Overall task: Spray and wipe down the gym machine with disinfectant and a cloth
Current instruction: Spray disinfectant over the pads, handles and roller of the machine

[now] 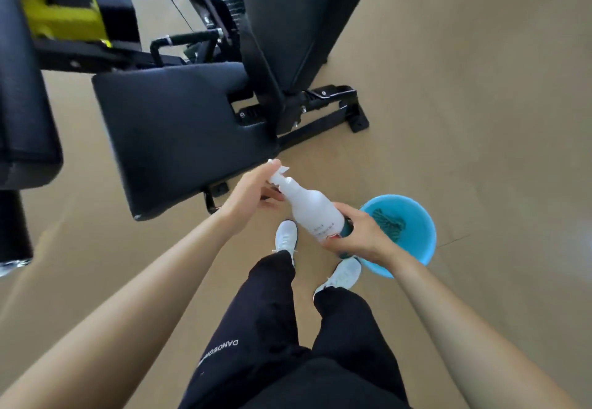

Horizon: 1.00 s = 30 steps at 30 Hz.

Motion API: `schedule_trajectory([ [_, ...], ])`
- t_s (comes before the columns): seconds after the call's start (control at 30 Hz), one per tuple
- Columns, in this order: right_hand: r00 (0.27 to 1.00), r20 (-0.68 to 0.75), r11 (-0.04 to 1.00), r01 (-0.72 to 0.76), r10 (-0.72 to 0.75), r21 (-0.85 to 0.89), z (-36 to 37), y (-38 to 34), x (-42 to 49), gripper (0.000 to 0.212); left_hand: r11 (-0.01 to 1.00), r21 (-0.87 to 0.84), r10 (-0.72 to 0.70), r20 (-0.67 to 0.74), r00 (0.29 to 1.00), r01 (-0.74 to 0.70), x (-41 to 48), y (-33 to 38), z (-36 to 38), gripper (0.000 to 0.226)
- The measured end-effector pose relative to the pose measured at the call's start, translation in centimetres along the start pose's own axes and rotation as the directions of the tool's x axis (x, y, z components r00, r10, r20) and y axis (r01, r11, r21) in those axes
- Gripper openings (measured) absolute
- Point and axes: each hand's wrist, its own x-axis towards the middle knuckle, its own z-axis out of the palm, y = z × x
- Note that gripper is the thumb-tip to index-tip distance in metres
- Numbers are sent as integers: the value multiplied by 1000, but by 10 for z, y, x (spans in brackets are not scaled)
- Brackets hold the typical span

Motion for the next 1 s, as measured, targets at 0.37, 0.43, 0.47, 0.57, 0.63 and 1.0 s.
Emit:
schedule_trajectory([
  [0.37, 984, 178, 996, -3, 20, -94, 22, -112, -10, 64, 973, -99, 174, -293, 940, -211, -9, 31, -36, 30],
  [0.43, 988, 151, 996, -11, 23, -83, 34, -128, 1, 69, 975, -60, 189, -287, 939, -214, 2, 39, -49, 35],
  [0.47, 991, 134, 997, -16, 26, -72, 40, -136, 7, 71, 976, -69, 178, -290, 940, -206, 8, 44, -57, 40],
  [0.57, 997, 71, 997, -30, 35, -72, 59, -157, 29, 76, 966, -195, 107, -294, 950, -169, 30, 52, -80, 41],
  [0.63, 999, 11, 993, -49, 51, -109, 70, -167, 45, 75, 958, -259, 54, -266, 963, -125, 48, 57, -95, 39],
  [1.0, 954, -294, 988, -101, 62, -119, 59, -200, 102, 55, 922, -374, 35, -175, 984, -99, 129, 115, -110, 21],
])
